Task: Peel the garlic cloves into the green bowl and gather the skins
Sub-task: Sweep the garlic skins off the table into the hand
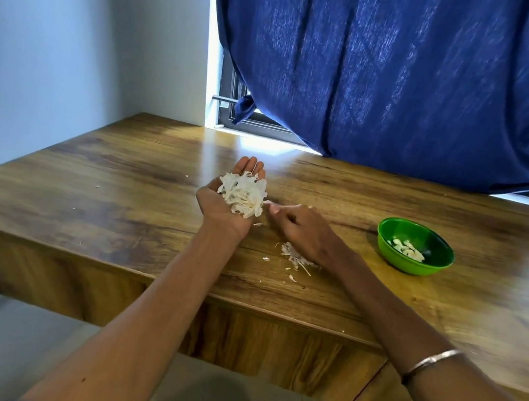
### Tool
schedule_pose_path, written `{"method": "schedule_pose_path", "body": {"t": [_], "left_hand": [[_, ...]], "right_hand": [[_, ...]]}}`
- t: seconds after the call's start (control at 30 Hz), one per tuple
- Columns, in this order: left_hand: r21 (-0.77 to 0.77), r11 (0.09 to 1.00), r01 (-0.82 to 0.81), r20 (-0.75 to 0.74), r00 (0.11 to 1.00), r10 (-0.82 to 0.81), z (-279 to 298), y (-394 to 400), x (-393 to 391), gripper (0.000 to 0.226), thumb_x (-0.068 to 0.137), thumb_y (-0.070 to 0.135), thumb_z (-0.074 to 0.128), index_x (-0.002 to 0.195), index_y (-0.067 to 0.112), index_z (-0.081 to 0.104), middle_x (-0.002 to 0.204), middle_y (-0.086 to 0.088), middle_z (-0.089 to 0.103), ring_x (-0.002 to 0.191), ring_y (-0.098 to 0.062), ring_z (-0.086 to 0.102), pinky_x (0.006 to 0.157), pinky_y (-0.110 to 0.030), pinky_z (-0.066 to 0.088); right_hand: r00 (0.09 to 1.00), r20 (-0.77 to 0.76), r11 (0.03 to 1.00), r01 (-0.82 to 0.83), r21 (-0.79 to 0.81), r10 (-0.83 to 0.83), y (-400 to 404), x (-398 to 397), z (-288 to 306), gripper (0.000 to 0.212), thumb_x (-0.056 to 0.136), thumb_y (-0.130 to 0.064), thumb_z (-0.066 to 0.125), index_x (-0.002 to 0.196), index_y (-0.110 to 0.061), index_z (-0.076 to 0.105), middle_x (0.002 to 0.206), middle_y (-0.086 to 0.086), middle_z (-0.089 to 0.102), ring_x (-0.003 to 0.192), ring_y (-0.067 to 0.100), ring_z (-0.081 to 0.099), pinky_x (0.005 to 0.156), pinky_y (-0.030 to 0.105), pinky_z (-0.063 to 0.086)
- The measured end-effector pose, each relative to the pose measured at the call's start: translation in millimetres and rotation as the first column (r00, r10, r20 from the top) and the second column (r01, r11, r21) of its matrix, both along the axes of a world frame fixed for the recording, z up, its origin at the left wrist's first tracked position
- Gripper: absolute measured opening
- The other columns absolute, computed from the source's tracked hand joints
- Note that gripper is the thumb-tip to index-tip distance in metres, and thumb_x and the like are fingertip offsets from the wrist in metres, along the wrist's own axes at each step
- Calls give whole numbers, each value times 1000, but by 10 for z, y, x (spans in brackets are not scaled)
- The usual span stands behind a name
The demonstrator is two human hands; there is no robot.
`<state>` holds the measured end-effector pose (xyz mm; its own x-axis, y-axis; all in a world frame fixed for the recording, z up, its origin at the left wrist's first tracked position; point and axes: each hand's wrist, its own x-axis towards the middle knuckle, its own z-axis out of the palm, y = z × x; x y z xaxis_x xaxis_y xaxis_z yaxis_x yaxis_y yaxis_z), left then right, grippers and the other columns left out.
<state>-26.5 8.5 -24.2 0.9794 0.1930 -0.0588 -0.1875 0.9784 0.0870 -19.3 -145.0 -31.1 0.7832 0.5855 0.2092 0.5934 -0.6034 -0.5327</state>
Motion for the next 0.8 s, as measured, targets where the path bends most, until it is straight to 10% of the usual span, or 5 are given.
{"method": "schedule_pose_path", "body": {"t": [0.1,0.23,0.37,0.57,0.8], "left_hand": [[12,1000,-9,-8,1000,9,14,78,7,52,105,20,26,137,-10,55,144,-26,55,136,-38,51,119,-47,37],[-1,1000,-9,-25,1000,9,-18,90,11,51,105,19,27,133,-10,57,140,-27,58,132,-39,54,118,-47,38],[22,1000,11,-18,1000,-11,-71,13,8,50,106,21,27,122,-12,61,126,-28,64,127,-39,56,118,-46,38],[33,999,26,-14,1000,-25,-92,-76,56,50,106,21,27,122,-12,60,128,-28,62,129,-41,54,119,-48,37],[47,998,40,-3,999,-40,-107,-84,56,50,106,21,26,123,-12,60,118,-29,65,132,-40,53,112,-47,40]], "right_hand": [[993,66,975,-86,-207,102,4,-19,-54,49,108,-45,29,134,-21,62,120,11,71,95,15,68,96,32,44],[974,69,953,-195,-232,217,-358,-169,22,44,107,-47,34,137,-30,60,136,-18,56,63,6,61,62,12,43],[984,101,979,-132,-158,149,-621,-240,130,36,107,-43,38,130,-34,64,94,-29,73,51,2,54,54,15,43],[970,138,965,-168,-202,198,-253,-412,-51,45,97,-48,58,139,-32,58,144,-9,56,130,7,54,110,31,44],[980,130,988,-140,-72,148,-531,-392,-53,24,93,-29,71,117,-28,74,122,-13,70,124,-7,56,115,16,34]]}}
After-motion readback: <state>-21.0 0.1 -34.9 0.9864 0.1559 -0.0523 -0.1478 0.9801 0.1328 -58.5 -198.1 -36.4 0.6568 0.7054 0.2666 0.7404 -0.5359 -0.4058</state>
